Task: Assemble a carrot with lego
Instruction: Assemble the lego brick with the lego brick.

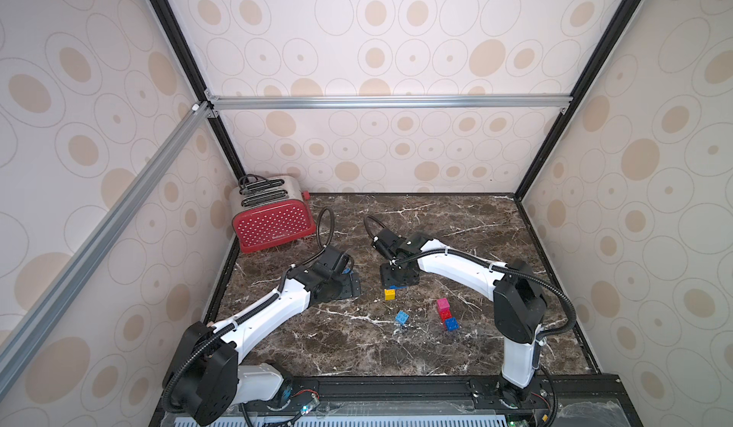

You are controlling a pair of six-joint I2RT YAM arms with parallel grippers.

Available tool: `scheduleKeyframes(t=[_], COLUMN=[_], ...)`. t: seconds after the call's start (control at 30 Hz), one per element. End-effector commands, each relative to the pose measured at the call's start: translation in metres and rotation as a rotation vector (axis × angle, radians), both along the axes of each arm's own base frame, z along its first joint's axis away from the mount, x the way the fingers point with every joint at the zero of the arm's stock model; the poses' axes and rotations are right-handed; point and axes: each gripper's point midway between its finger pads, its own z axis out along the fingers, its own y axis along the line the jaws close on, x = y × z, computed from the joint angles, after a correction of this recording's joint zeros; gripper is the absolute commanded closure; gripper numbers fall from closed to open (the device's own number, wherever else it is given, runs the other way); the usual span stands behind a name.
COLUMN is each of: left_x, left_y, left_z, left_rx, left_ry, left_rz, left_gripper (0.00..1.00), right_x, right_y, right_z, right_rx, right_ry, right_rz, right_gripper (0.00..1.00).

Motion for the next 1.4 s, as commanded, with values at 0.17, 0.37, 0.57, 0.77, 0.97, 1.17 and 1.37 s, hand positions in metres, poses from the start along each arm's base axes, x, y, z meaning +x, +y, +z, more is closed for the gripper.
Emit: scheduleKeyframes(t=[0.17,0.37,0.57,0.77,0.97,1.17,1.37], left_x=[-0.007,-0.006,-0.005,-0.005,-0.005,-0.005,-0.005], left_y=[0.012,0.01,0.009,0.009,0.008,0.008,0.007], left_z=[0.0,-0.001,-0.003,-0.003,-0.006,-0.008,-0.01], left_rx=[-0.027,-0.033,-0.039,-0.042,-0.042,-0.042,-0.041], left_ry=[-0.004,0.003,0.006,0.007,0.016,0.02,0.027], left_rz=[-0.007,-0.016,-0.015,-0.014,-0.016,-0.013,-0.014], left_gripper=[0.01,0.01,0.01,0.01,0.01,0.01,0.01], right_x=[-0.002,0.002,0.0,-0.007,-0.011,-0.014,-0.012], right_y=[0.009,0.013,0.014,0.011,0.009,0.005,0.006], right_z=[-0.012,-0.017,-0.025,-0.031,-0.041,-0.049,-0.056], right_rx=[-0.061,-0.08,-0.089,-0.091,-0.099,-0.116,-0.136], right_ry=[0.026,0.034,0.053,0.07,0.088,0.098,0.103], right_rz=[-0.032,-0.026,-0.021,-0.025,-0.027,-0.034,-0.021], right_gripper=[0.42,0.42,0.42,0.43,0.43,0.43,0.43])
